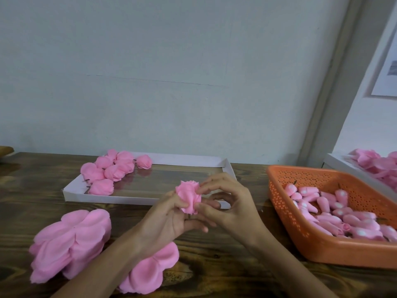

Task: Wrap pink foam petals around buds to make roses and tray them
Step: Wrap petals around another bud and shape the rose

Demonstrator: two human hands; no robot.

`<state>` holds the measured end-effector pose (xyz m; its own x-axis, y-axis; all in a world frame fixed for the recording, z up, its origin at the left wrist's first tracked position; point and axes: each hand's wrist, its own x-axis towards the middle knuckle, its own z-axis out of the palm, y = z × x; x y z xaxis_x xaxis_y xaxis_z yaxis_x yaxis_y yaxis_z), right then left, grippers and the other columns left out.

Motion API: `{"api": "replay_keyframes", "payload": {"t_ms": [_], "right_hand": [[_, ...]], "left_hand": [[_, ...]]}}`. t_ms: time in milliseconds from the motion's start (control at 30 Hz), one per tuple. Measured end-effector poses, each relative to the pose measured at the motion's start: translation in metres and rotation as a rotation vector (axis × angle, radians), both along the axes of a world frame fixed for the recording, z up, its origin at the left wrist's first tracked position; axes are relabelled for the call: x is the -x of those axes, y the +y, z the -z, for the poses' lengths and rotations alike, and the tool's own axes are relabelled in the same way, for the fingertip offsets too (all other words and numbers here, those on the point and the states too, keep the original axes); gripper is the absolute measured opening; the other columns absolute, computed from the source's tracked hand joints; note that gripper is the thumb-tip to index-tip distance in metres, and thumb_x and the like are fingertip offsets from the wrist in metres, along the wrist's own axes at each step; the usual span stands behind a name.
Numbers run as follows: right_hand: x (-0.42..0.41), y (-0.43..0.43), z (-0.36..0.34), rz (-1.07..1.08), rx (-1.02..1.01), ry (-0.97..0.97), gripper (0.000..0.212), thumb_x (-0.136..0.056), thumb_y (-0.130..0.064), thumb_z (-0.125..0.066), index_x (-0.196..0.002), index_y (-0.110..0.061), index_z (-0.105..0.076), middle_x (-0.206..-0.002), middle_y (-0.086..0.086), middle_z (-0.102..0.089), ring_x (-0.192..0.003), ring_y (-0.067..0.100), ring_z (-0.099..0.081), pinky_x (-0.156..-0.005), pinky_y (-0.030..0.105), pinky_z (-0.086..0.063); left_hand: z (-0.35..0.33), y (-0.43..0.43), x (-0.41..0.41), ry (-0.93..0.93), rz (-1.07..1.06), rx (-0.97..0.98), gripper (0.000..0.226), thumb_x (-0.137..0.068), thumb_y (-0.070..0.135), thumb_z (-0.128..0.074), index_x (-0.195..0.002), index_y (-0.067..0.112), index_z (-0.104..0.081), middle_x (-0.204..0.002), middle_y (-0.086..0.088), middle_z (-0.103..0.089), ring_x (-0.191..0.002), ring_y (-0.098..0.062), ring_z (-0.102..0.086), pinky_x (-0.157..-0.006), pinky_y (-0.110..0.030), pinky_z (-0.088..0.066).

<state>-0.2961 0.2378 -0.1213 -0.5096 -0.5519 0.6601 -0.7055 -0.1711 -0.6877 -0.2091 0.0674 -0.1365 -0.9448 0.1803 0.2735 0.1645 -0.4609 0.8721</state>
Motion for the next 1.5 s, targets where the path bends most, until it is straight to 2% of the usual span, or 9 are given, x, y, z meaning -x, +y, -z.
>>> {"api": "replay_keyframes", "payload": {"t_ms": [100, 367, 667, 800, 1033, 1167, 1333, 1400, 1500], "right_hand": [[0.0, 0.001, -0.001, 0.015, -0.006, 0.023, 0.027, -0.079, -0.012, -0.088, -0.1, -0.027, -0.079, -0.109, -0.005, -0.07, -0.108, 0.023, -0.069, -0.081, 0.049, -0.061], [0.002, 0.006, -0.006, -0.019, -0.053, 0.096, 0.013, -0.082, -0.001, -0.084, -0.092, -0.008, -0.079, -0.108, 0.002, -0.068, -0.102, 0.023, -0.069, -0.081, 0.043, -0.063], [0.005, 0.008, -0.007, -0.121, -0.147, 0.061, 0.005, -0.089, -0.008, -0.081, -0.093, -0.01, -0.08, -0.121, 0.001, -0.062, -0.12, 0.025, -0.063, -0.091, 0.042, -0.061], [0.0, 0.005, -0.006, -0.08, -0.147, 0.088, 0.004, -0.091, -0.011, -0.08, -0.094, -0.014, -0.078, -0.119, -0.003, -0.062, -0.116, 0.024, -0.064, -0.088, 0.04, -0.061], [-0.001, 0.004, -0.004, -0.017, -0.151, 0.113, 0.009, -0.093, -0.01, -0.078, -0.095, -0.018, -0.073, -0.124, -0.009, -0.06, -0.12, 0.021, -0.062, -0.096, 0.037, -0.055], [0.002, 0.004, 0.0, -0.09, -0.188, 0.058, 0.012, -0.095, -0.013, -0.076, -0.101, -0.021, -0.068, -0.127, -0.013, -0.065, -0.119, 0.02, -0.065, -0.1, 0.039, -0.055], [0.008, 0.007, -0.003, -0.202, -0.229, -0.105, 0.046, -0.093, -0.013, -0.077, -0.13, -0.038, -0.064, -0.128, -0.014, -0.068, -0.119, 0.018, -0.067, -0.094, 0.028, -0.056], [0.01, 0.008, -0.004, -0.198, -0.262, -0.098, 0.042, -0.094, -0.011, -0.075, -0.125, -0.038, -0.069, -0.123, -0.011, -0.071, -0.114, 0.018, -0.068, -0.092, 0.031, -0.055], [0.01, 0.009, -0.004, -0.177, -0.276, -0.069, 0.033, -0.091, -0.015, -0.076, -0.117, -0.035, -0.073, -0.118, -0.008, -0.074, -0.114, 0.021, -0.068, -0.097, 0.047, -0.055]], "left_hand": [[0.0, 0.0, 0.001, -0.007, -0.05, 0.026, 0.04, -0.097, 0.009, -0.052, -0.135, 0.002, -0.061, -0.121, -0.035, -0.065, -0.094, -0.043, -0.07, -0.075, -0.041, -0.06], [0.0, 0.0, -0.002, -0.062, -0.022, 0.012, 0.042, -0.093, 0.023, -0.054, -0.124, -0.001, -0.068, -0.113, -0.036, -0.063, -0.091, -0.041, -0.071, -0.077, -0.04, -0.059], [0.004, 0.0, 0.001, -0.07, -0.073, 0.063, 0.042, -0.099, 0.022, -0.044, -0.128, 0.002, -0.067, -0.104, -0.029, -0.066, -0.087, -0.038, -0.07, -0.074, -0.038, -0.059], [0.002, 0.002, 0.0, -0.055, -0.113, 0.111, 0.037, -0.098, 0.015, -0.047, -0.126, -0.003, -0.062, -0.1, -0.03, -0.066, -0.083, -0.041, -0.069, -0.07, -0.039, -0.059], [0.001, 0.004, -0.002, -0.044, -0.083, 0.18, 0.042, -0.097, 0.016, -0.047, -0.135, 0.001, -0.057, -0.106, -0.027, -0.06, -0.079, -0.038, -0.066, -0.07, -0.04, -0.056], [0.0, 0.004, -0.004, -0.049, -0.097, 0.219, 0.046, -0.094, 0.018, -0.051, -0.137, 0.003, -0.054, -0.097, -0.023, -0.06, -0.072, -0.034, -0.062, -0.062, -0.038, -0.052], [0.005, 0.003, -0.008, -0.145, -0.118, 0.224, 0.058, -0.082, 0.004, -0.06, -0.139, 0.001, -0.046, -0.083, -0.012, -0.06, -0.066, -0.025, -0.058, -0.058, -0.032, -0.047], [0.005, 0.005, -0.009, -0.101, -0.118, 0.318, 0.062, -0.083, 0.002, -0.067, -0.142, 0.01, -0.05, -0.077, -0.009, -0.057, -0.064, -0.02, -0.055, -0.058, -0.028, -0.044], [0.005, 0.006, -0.007, -0.126, -0.178, 0.426, 0.062, -0.081, 0.01, -0.079, -0.137, 0.013, -0.053, -0.075, -0.001, -0.06, -0.066, -0.015, -0.055, -0.06, -0.026, -0.044]]}}
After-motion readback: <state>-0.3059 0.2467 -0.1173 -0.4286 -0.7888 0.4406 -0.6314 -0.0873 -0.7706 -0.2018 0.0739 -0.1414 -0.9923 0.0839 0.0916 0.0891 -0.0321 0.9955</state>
